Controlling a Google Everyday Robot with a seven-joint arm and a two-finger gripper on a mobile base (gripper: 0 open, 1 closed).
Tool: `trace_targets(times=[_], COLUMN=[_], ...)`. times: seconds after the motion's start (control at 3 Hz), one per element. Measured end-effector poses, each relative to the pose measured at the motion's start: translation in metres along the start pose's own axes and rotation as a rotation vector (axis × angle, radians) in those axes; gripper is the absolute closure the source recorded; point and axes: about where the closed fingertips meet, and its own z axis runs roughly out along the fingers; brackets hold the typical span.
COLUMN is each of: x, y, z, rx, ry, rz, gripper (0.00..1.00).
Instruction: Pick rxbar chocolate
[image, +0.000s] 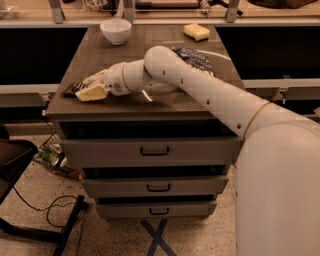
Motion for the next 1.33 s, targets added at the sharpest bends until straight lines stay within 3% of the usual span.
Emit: trace_targets(times=[0.67,1.0,1.33], x=[0.0,-0.06,-0.142], y=[0.0,-0.004,-0.006], z=[0.0,-0.042,-0.093], rx=[0.0,0.012,0.04], ry=[0.0,0.01,0.025], rz=[0.0,-0.082,-0.187], gripper=[1.0,1.0,1.0])
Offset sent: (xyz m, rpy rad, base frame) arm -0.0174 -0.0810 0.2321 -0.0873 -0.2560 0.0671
